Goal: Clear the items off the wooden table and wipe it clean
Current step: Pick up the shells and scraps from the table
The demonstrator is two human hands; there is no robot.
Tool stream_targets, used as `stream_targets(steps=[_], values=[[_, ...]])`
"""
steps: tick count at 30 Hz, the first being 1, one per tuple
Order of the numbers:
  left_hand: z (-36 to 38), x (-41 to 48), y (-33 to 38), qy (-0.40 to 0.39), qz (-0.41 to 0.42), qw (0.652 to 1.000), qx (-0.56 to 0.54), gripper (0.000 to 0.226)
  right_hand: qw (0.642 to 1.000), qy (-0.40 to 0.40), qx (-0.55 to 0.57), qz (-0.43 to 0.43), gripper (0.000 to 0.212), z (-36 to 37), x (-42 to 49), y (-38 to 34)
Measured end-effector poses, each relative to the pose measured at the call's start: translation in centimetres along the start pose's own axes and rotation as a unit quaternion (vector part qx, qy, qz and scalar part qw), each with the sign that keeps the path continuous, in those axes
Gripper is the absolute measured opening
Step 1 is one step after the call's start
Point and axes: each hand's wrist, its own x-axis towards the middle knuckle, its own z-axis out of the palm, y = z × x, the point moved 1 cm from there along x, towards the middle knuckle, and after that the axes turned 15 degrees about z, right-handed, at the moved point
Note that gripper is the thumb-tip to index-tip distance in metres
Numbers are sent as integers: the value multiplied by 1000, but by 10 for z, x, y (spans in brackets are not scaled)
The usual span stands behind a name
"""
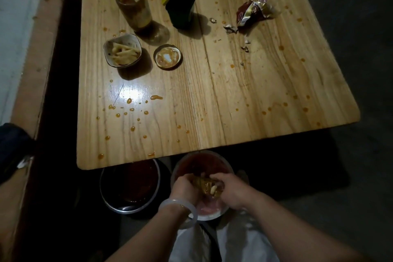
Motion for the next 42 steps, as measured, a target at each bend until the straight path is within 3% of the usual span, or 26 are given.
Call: stream_targets(steps=[4, 8, 12, 16, 22, 28, 36, 42], values=[[1, 6, -4, -5, -5, 1000, 30, 39, 999, -19, 41, 17, 75, -1, 7, 5], [3, 9, -4, 20, -11, 998, 52, 32, 999, 19, 40, 12, 46, -11, 6, 4], [2, 12, 0, 59, -20, 997, 42, 18, 996, 63, 57, 7, 31, -16, 7, 3], [2, 15, 6, 75, 13, 997, 4, 21, 981, 65, 182, 26, 30, -24, 1, -7], [-4, 23, 40, 117, 91, 989, 13, 10, 977, 94, 191, -27, 17, -53, -13, -33], [-28, 51, 87, 175, 142, 974, 22, 13, 946, 166, 249, -123, 16, -97, -18, -65], [-51, 119, 148, 199, 177, 962, 63, 25, 919, 291, 236, -126, 14, -181, 2, -108], [-54, 169, 186, 196, 211, 953, 98, 30, 904, 362, 194, -119, 47, -247, 18, -132]])
